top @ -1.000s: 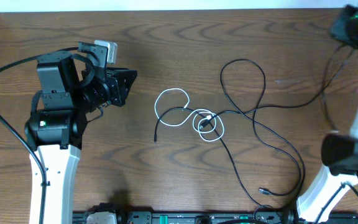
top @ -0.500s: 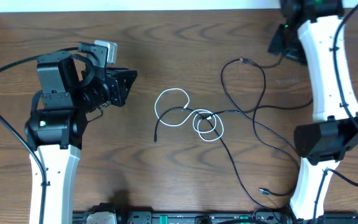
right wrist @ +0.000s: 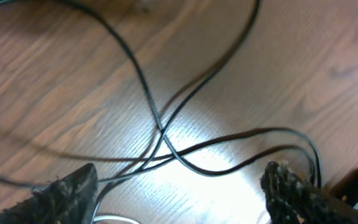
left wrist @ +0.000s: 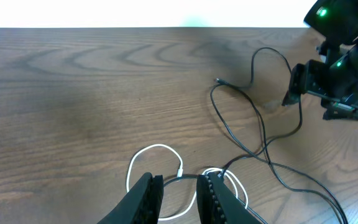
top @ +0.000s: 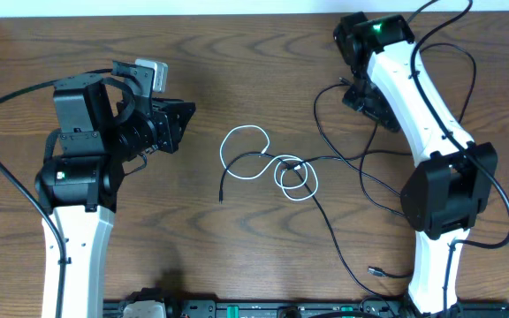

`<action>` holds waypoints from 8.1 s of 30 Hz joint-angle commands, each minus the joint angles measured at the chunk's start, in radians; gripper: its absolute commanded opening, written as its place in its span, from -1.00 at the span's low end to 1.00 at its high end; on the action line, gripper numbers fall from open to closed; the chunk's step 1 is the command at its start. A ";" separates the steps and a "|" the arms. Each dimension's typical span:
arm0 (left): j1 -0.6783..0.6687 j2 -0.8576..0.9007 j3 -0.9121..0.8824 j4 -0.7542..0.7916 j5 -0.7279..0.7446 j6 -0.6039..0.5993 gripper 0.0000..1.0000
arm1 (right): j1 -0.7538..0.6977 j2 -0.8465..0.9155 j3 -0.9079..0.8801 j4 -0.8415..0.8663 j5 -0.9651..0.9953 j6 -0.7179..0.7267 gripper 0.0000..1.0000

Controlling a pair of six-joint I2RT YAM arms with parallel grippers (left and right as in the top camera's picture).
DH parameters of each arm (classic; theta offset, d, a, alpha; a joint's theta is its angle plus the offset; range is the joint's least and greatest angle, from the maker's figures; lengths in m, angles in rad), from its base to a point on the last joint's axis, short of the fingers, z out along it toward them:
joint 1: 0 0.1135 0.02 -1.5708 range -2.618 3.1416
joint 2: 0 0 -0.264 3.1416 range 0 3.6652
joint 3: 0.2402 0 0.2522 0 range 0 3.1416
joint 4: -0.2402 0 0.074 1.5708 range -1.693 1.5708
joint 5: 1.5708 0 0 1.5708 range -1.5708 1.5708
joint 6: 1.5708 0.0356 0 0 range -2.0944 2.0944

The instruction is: Untangle cables

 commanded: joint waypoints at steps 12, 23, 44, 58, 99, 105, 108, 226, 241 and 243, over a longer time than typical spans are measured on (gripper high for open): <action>-0.002 0.000 -0.001 -0.003 0.016 0.018 -0.51 | -0.041 -0.012 -0.233 0.115 0.037 0.125 0.74; -0.002 0.000 -0.001 -0.003 0.016 0.022 -0.51 | -0.048 -0.012 -0.397 0.325 0.024 0.083 0.77; -0.002 0.000 -0.001 -0.003 0.017 0.036 -0.52 | -0.132 -0.111 -0.634 0.566 -0.059 -0.023 0.76; -0.002 0.000 -0.001 -0.004 0.017 0.036 -0.51 | -0.132 -0.111 -0.732 0.727 -0.166 -0.042 0.29; -0.002 0.000 -0.001 -0.008 0.017 0.035 -0.51 | -0.547 -0.821 -0.389 0.491 -0.293 -0.603 -0.99; -0.002 0.000 -0.001 -0.008 0.017 0.035 -0.51 | -0.744 -0.820 -0.277 0.401 -0.216 -0.648 -0.99; -0.002 0.000 -0.001 -0.008 0.017 0.035 -0.51 | -0.858 -0.820 -0.263 0.398 -0.206 -0.629 -0.98; -0.063 -0.016 -0.001 -0.011 -0.062 0.022 -0.50 | -0.846 -0.014 -0.270 0.555 -0.342 -1.164 0.94; -0.069 -0.018 -0.001 -0.010 -0.059 0.036 -0.50 | -0.974 0.040 -0.267 0.737 -0.315 -1.174 0.98; -0.081 -0.021 -0.001 -0.006 -0.059 0.036 -0.50 | -0.981 0.056 -0.267 0.745 -0.327 -1.174 0.99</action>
